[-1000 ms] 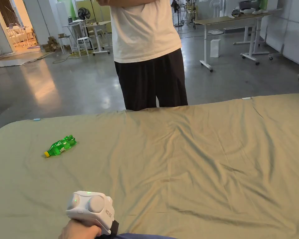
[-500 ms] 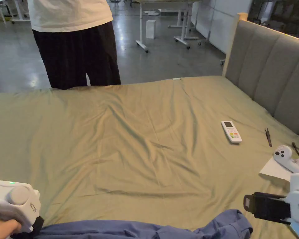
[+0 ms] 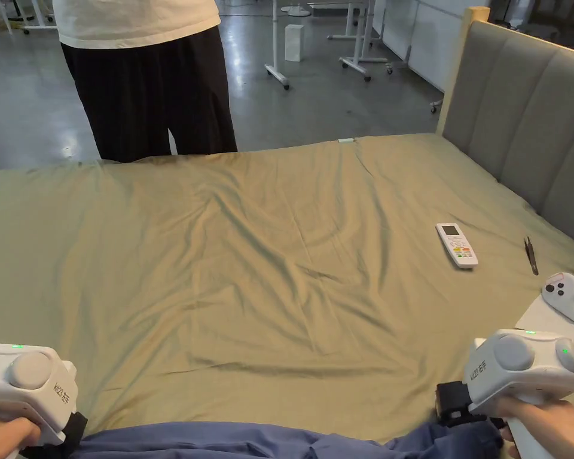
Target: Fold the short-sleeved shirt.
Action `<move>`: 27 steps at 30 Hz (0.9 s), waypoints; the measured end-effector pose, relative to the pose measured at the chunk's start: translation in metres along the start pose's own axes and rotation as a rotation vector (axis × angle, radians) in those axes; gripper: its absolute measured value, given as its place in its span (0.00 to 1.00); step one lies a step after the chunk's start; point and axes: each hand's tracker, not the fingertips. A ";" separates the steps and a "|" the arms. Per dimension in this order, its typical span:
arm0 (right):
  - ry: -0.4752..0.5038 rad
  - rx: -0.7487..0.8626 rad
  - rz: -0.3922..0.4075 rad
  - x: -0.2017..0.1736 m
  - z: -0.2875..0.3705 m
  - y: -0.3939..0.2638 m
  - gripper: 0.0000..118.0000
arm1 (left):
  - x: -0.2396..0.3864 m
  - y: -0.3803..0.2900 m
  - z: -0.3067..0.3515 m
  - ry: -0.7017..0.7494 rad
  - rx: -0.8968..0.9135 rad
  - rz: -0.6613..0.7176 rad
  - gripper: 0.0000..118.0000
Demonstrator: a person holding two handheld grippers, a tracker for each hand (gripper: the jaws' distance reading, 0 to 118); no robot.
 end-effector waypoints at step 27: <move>0.182 0.538 0.028 0.014 0.202 -0.016 0.06 | -0.043 -0.128 0.223 -0.165 0.702 0.047 0.05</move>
